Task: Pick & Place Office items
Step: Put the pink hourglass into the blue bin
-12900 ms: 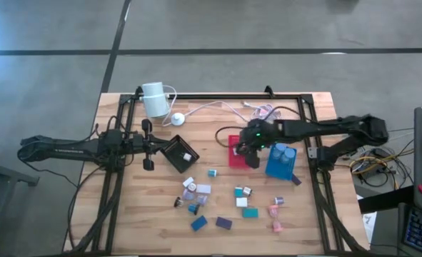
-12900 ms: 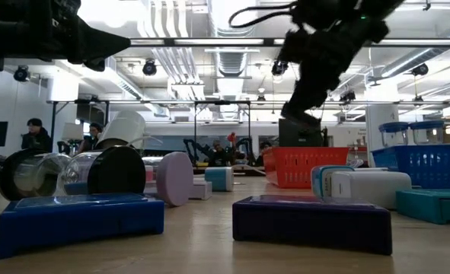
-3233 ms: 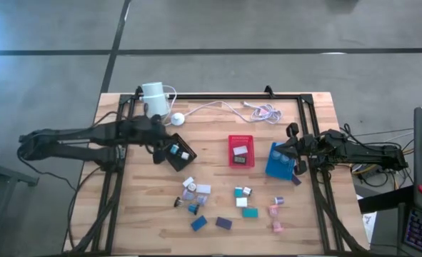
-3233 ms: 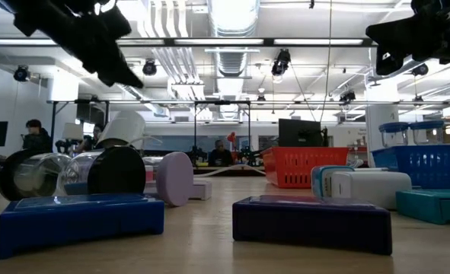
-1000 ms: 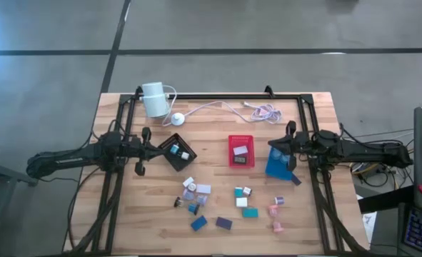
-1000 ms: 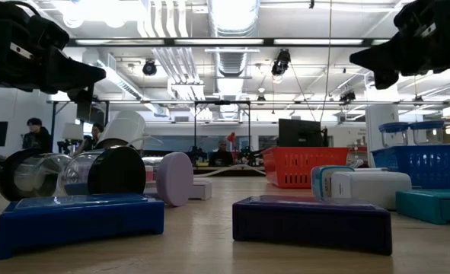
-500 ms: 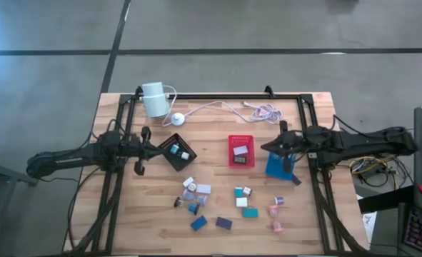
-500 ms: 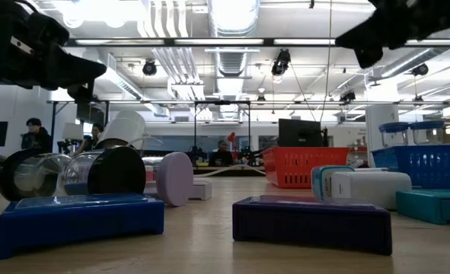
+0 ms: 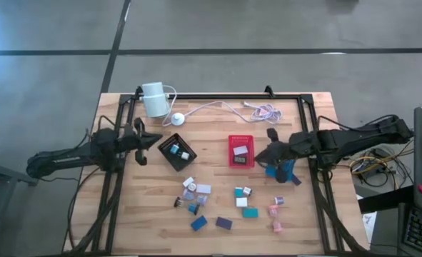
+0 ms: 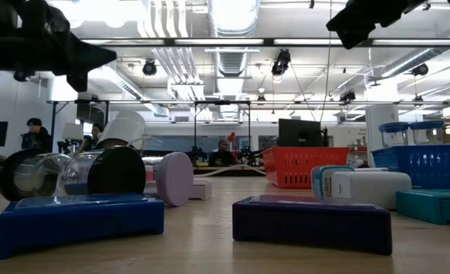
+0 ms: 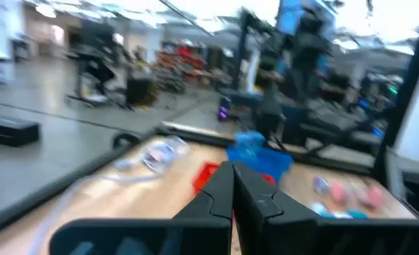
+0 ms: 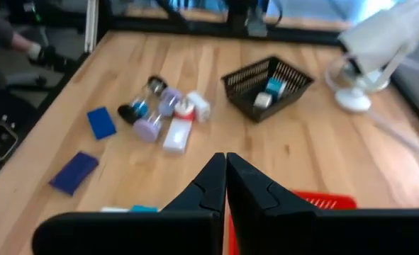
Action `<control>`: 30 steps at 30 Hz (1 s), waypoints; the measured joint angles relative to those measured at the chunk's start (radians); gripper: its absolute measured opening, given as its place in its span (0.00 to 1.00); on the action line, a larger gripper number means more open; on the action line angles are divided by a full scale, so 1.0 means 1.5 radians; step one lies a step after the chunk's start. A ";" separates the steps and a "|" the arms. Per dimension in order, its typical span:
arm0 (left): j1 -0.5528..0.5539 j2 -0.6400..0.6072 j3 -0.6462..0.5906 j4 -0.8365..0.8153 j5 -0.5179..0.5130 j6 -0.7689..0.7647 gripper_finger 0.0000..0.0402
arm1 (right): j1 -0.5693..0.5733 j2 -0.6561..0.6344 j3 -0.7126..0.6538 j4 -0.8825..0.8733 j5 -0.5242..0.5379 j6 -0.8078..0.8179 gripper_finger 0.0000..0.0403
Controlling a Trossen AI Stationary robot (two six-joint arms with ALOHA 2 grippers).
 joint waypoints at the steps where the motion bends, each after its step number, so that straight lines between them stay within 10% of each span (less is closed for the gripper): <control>1: 0.000 0.000 0.001 0.011 -0.007 0.000 0.01 | 0.006 0.012 0.009 -0.011 0.001 0.012 0.02; 11: -0.002 0.000 -0.030 0.014 0.100 -0.036 0.01 | 0.135 0.150 0.103 -0.099 0.081 0.152 0.02; 30: -0.002 0.003 -0.033 0.036 0.097 -0.073 0.01 | 0.274 0.302 0.215 -0.201 0.174 0.315 0.02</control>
